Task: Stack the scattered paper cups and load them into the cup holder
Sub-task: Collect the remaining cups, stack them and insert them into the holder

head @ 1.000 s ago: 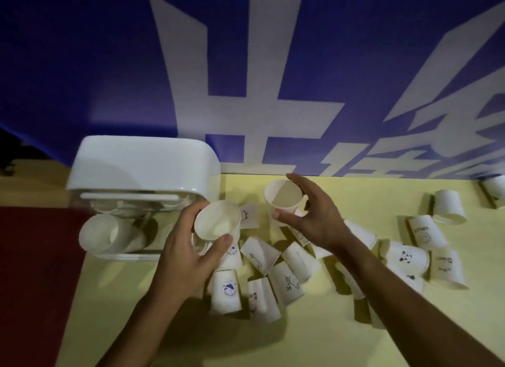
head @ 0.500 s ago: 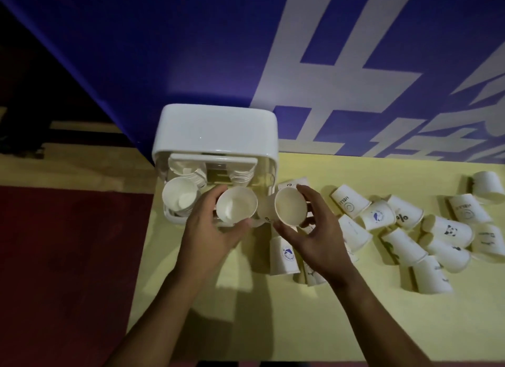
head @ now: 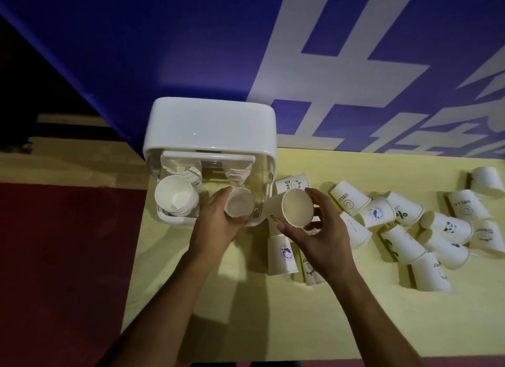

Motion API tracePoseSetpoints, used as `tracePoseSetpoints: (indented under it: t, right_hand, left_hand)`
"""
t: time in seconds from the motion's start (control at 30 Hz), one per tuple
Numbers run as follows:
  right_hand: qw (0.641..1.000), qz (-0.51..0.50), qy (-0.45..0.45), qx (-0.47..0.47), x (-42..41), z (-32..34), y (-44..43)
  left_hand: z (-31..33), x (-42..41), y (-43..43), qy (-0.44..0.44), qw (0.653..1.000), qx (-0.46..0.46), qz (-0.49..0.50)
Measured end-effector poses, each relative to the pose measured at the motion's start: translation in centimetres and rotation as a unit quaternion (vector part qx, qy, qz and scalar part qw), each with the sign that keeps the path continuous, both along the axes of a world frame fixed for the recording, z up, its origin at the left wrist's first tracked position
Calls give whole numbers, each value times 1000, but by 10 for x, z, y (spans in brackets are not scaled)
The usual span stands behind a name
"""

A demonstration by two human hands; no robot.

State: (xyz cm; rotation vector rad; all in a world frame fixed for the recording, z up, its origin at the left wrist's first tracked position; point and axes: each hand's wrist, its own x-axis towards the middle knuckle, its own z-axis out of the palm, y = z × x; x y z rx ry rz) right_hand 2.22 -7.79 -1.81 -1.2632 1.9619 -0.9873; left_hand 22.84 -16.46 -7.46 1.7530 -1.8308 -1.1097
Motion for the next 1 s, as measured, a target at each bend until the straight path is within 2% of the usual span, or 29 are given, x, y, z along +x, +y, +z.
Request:
tracePoseSetpoints:
  t: [0.13, 0.23, 0.37, 0.57, 0.63, 0.8, 1.0]
  right_hand:
    - [1000, 23, -19, -10, 10, -3, -13]
    - [998, 44, -40, -19, 26, -3, -27]
    - [997, 80, -4, -21, 48, -13, -44]
    - [988, 131, 74, 18, 61, -40, -56]
    - [983, 147, 107, 33, 65, -49, -58]
    - [975, 159, 146, 52, 65, -59, -57]
    - [970, 152, 175, 69, 66, -60, -59]
  left_hand:
    - [-1, -1, -2, 11, 999, 35, 17]
    - [0, 3, -5, 34, 999, 37, -12]
    - [5, 19, -2, 32, 999, 31, -25]
    - [20, 27, 4, 96, 992, 49, 70]
    - [22, 21, 0, 113, 990, 51, 65]
    - [12, 19, -10, 40, 999, 29, -9]
    - [2, 23, -11, 24, 999, 27, -36]
